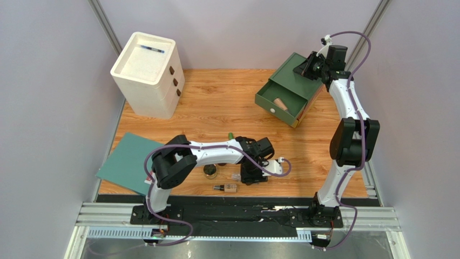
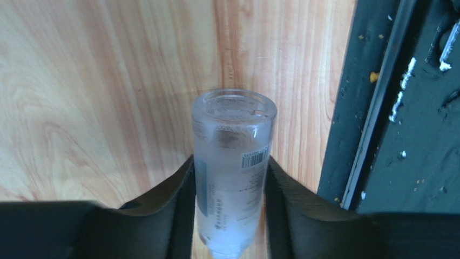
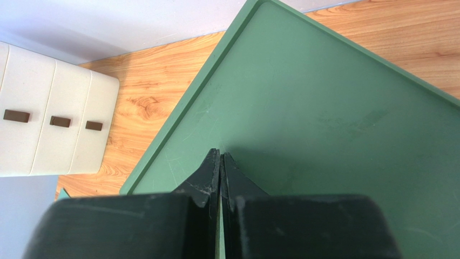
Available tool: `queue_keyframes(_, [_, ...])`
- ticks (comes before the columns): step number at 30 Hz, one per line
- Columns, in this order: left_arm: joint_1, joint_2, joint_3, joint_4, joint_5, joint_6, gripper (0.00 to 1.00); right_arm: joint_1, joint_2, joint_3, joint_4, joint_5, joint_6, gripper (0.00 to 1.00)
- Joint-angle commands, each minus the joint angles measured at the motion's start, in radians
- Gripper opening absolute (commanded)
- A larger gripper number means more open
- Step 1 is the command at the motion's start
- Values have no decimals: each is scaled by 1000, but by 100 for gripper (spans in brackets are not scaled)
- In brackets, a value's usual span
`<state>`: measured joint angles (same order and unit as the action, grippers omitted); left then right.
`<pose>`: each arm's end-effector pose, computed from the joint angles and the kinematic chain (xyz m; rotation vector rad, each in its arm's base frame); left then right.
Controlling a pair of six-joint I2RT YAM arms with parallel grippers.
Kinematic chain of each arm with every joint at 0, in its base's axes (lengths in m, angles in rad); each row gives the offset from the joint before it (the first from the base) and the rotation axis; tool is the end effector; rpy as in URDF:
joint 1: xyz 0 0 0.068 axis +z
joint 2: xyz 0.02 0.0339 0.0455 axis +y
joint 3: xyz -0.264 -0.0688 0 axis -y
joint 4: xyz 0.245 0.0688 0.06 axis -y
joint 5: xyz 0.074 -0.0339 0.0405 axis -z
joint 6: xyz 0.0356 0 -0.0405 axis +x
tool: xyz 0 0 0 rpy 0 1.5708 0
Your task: Organize the makeup
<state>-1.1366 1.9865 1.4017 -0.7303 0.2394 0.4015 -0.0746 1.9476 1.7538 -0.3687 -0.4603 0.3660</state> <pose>0.1570 -0.3587 0.1647 2.0866 2.0903 -0.4679 0.4586 -0.0184 0.3142 0.1959 2.1296 0.6615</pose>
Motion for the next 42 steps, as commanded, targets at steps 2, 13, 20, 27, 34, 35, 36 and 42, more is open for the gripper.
queue_keyframes(2, [-6, 89, 66, 26, -80, 25, 0, 19, 134, -125, -380, 74, -61, 2])
queue_keyframes(13, [27, -65, 235, 161, -227, -104, 0, 19, 142, -77, -412, 78, -73, 2])
queue_keyframes(20, [149, -238, 253, 433, -229, -265, 0, 19, 171, -25, -424, 68, -61, 2])
queue_keyframes(27, [268, -184, 373, 706, -117, -562, 0, 19, 197, 18, -438, 72, -62, 2])
queue_keyframes(34, [351, -22, 467, 998, -25, -1039, 0, 19, 211, 52, -454, 83, -70, 2])
queue_keyframes(35, [353, -3, 480, 1015, -20, -1075, 0, 19, 211, 53, -454, 83, -70, 1])
queue_keyframes(36, [356, 32, 508, 1032, -11, -1128, 0, 19, 211, 53, -454, 81, -71, 2])
queue_keyframes(42, [356, 98, 504, 1163, -38, -1325, 0, 18, 220, 55, -454, 77, -70, 1])
